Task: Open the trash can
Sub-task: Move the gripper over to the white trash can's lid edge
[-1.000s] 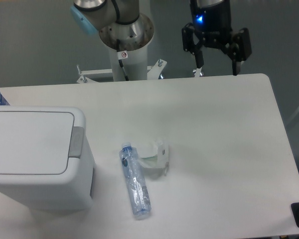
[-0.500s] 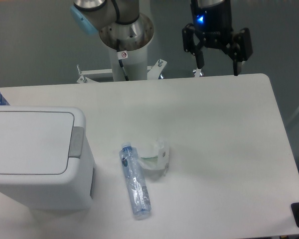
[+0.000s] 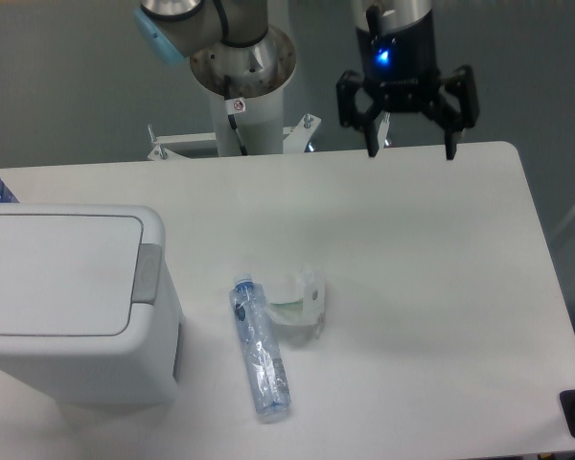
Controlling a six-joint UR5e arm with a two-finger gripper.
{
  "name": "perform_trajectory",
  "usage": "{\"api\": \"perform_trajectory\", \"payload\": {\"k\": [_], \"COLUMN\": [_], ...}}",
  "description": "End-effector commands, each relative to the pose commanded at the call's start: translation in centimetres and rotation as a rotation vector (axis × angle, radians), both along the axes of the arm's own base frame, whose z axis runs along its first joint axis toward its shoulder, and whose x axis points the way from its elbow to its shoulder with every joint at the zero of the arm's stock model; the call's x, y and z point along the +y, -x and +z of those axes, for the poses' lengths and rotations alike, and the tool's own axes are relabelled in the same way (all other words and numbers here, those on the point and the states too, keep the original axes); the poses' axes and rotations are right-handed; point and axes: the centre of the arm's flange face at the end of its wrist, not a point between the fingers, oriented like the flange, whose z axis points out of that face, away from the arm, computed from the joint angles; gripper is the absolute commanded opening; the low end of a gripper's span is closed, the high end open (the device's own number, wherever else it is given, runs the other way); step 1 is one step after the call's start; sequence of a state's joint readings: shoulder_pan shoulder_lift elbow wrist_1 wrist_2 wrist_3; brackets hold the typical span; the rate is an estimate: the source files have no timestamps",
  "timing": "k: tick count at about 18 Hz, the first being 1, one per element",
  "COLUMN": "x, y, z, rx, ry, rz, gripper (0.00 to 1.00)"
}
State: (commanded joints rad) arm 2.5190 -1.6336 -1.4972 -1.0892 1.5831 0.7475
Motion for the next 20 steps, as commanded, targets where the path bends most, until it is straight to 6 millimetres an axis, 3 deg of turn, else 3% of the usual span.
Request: {"api": "perform_trajectory", "payload": {"k": [2,8,13,20], "x": [2.1,8.6,11.1,13.6], "y": [-0.4,-4.1,-7.7,-11.4], "z": [-0.4,-0.8,-0.3,-1.7], "rx": [-0.025,-0.116,-0.239,-0.269], "ry": [-0.030,-0.137,-0.276,-0.254], "rz": [0.038,0.141,0.209,0.153], "gripper": [1.00,1.00,1.00,1.00]}}
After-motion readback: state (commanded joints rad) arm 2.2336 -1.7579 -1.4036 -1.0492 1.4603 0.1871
